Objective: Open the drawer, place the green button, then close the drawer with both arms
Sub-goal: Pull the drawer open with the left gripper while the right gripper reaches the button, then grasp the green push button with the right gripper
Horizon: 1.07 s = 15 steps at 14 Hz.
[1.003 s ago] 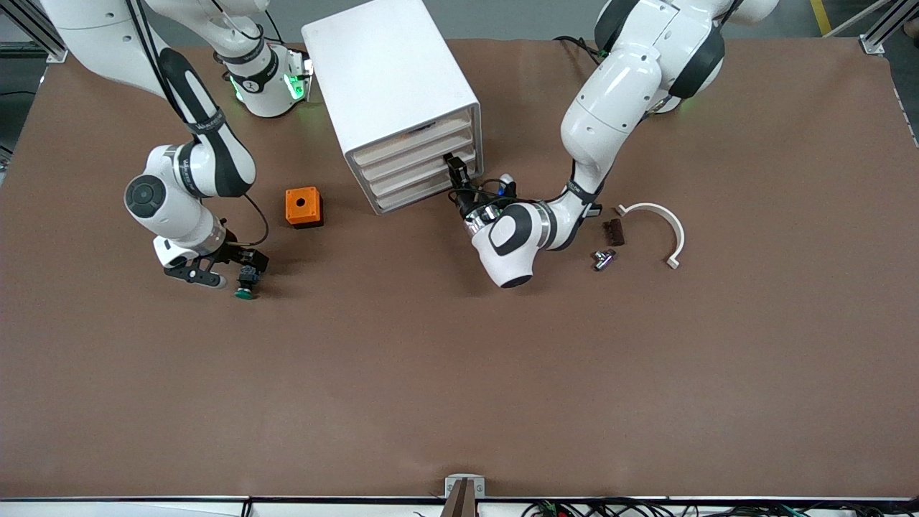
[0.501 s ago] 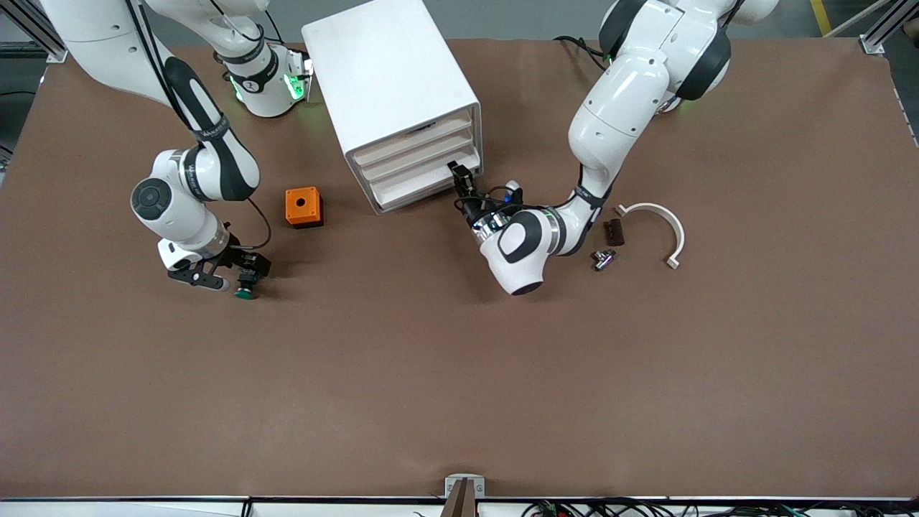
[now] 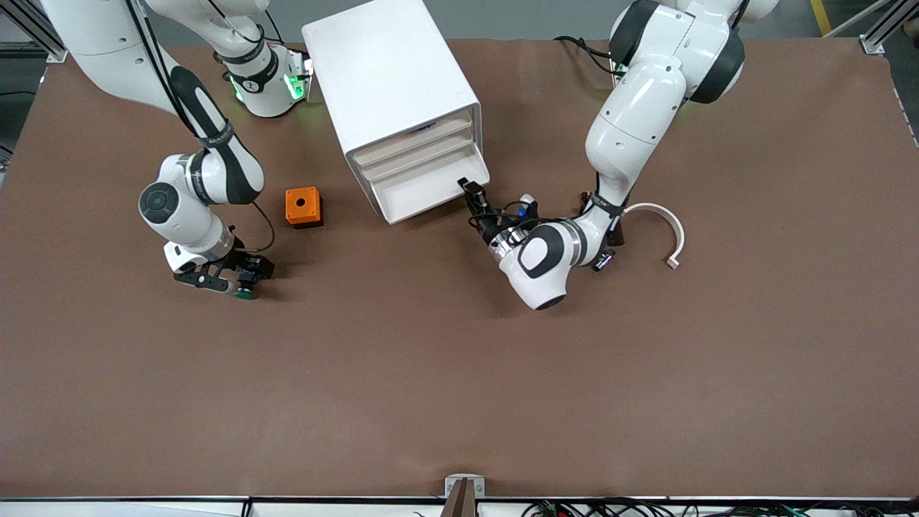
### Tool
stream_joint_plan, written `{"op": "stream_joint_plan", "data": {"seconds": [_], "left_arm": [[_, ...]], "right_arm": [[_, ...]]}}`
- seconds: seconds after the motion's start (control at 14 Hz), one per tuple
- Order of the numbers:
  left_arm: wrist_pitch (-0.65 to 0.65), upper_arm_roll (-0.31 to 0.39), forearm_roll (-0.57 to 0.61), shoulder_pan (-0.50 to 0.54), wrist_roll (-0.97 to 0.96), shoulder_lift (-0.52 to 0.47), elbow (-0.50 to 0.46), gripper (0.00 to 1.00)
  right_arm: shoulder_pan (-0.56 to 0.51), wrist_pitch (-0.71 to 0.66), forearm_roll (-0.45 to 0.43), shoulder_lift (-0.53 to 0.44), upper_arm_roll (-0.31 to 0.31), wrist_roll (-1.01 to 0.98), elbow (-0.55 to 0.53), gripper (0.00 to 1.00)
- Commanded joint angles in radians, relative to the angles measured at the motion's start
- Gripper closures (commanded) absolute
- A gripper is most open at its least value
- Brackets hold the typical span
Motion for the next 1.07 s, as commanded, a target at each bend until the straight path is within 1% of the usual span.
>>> {"op": "stream_joint_plan", "data": {"seconds": [0.0,0.07,0.14,0.21,0.43,0.57,0.72,0.79,1.0], "left_arm": [[0.016,0.033,-0.003,0.023,0.018,0.006,0.007,0.88],[0.016,0.036,-0.003,0.028,0.020,0.004,0.008,0.88],[0.016,0.047,-0.003,0.029,0.018,0.004,0.008,0.88],[0.016,0.058,-0.003,0.031,0.018,0.003,0.008,0.88],[0.017,0.061,-0.003,0.049,0.021,0.004,0.015,0.88],[0.023,0.059,-0.004,0.058,0.027,0.003,0.016,0.87],[0.031,0.061,-0.003,0.063,0.034,0.004,0.018,0.86],[0.034,0.061,-0.004,0.068,0.034,0.004,0.018,0.86],[0.040,0.061,-0.003,0.068,0.034,0.006,0.018,0.81]], "right_arm": [[0.011,-0.051,0.010,-0.004,-0.002,0.035,0.007,0.48],[0.012,-0.074,0.010,-0.011,-0.002,0.054,0.010,0.66],[0.017,-0.094,0.010,-0.014,-0.002,0.068,0.017,0.94],[0.031,-0.128,0.010,-0.018,-0.002,0.086,0.034,1.00],[0.048,-0.260,0.010,-0.046,-0.002,0.128,0.094,1.00],[0.057,-0.370,0.010,-0.096,0.000,0.175,0.134,1.00],[0.116,-0.499,0.010,-0.162,0.000,0.290,0.186,1.00],[0.142,-0.539,0.013,-0.190,0.001,0.343,0.198,1.00],[0.268,-0.573,0.038,-0.264,0.000,0.538,0.203,1.00]]}}
